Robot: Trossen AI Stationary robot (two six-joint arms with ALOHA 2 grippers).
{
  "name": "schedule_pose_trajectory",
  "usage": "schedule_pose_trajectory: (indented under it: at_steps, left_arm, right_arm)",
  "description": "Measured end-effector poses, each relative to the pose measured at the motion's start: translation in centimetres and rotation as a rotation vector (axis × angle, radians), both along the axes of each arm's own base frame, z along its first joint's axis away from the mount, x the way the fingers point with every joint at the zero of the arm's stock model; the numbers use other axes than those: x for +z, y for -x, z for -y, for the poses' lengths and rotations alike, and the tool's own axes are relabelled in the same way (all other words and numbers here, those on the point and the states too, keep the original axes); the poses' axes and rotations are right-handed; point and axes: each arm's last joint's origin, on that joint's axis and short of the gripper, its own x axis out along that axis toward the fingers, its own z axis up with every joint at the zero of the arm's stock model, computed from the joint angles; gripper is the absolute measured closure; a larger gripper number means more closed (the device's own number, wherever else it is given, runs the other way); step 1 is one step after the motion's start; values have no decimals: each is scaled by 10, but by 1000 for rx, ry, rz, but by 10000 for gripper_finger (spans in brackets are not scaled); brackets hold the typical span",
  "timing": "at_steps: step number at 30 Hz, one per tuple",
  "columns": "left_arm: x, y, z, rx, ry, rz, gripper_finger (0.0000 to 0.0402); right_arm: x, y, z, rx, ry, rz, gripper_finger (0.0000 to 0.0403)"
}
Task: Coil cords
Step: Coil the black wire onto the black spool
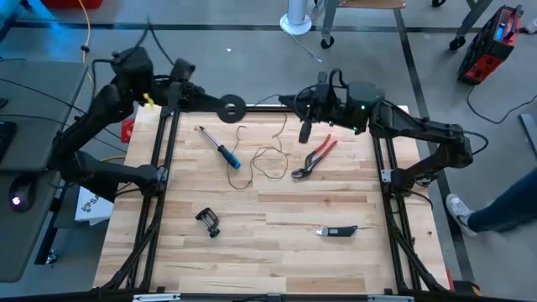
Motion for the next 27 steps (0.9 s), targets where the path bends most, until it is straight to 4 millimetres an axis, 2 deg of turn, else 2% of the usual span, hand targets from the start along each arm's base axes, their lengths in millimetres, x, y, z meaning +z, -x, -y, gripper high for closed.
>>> schedule_pose_trajectory:
  at_steps: [6,18,23,27]
  left_arm:
    - [2,-30,3,-83,21,78,401]
    - [-9,-99,-4,-294,141,204,401]
    - [-12,-114,-13,-286,129,275,402]
    - [-9,-113,-27,-244,81,363,402]
  right_arm:
    - [-1,-6,12,-12,6,39,403]
    - [-11,-42,21,93,-58,208,403]
    - [-17,-53,21,177,-119,239,403]
    - [-17,-54,17,217,-152,250,403]
